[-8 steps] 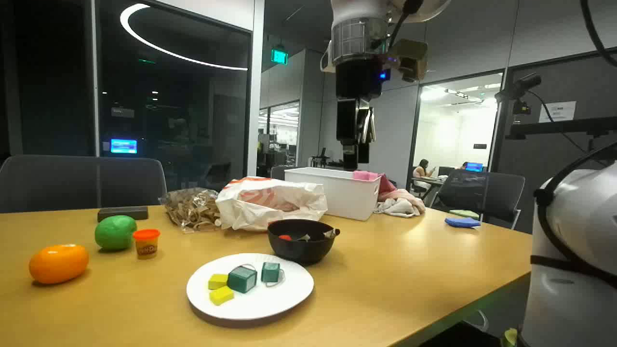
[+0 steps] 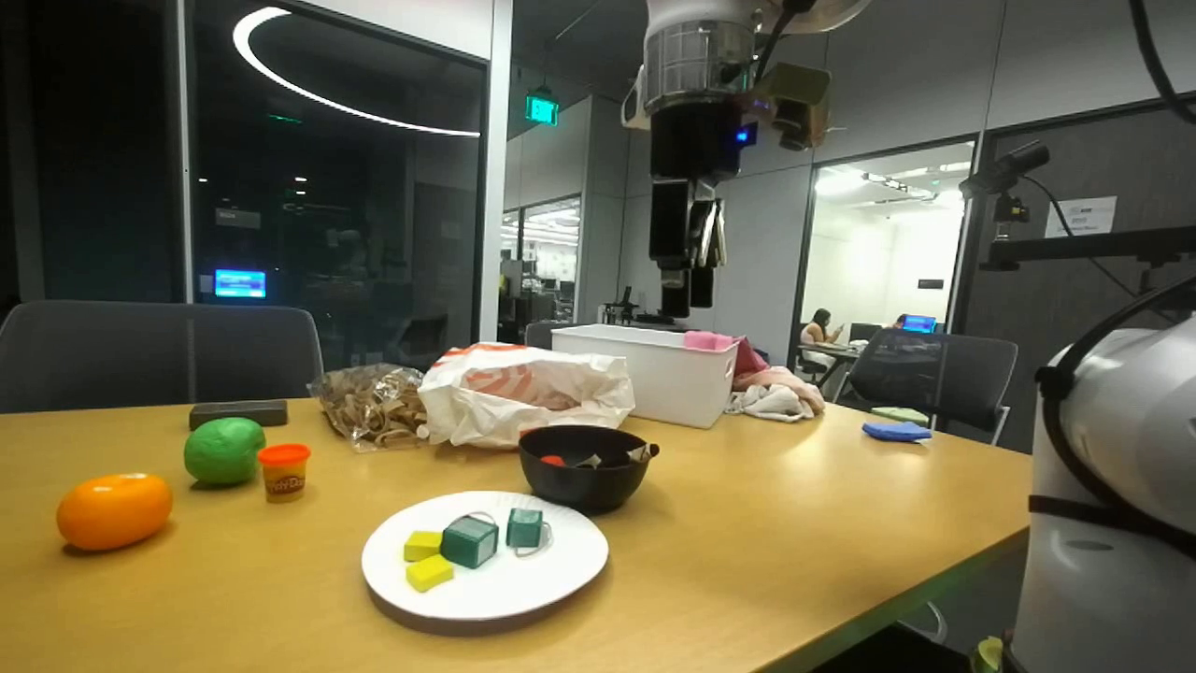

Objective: Use the spoon to move the brown object to the plate

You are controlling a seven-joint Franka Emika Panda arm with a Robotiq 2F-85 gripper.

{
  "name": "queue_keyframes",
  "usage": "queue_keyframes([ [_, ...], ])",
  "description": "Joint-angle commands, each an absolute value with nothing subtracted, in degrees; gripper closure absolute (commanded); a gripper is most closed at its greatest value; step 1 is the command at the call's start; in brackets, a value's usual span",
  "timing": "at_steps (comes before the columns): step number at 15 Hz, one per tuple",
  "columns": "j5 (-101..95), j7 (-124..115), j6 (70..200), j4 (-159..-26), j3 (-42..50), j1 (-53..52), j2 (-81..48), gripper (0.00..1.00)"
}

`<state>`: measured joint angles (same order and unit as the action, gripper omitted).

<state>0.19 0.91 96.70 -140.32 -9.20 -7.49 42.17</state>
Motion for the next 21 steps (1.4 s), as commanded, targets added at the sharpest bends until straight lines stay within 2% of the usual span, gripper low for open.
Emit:
queue_keyframes([
  [1, 1.8, 1.2, 97.7, -140.1, -7.5, -8.0, 39.3, 0.0],
  [11, 2.0, 1.8, 106.3, -142.1, -2.3, -4.8, 26.4, 0.0],
  [21, 3.0, 4.6, 113.4, -143.3, -0.5, -4.2, 19.7, 0.0],
])
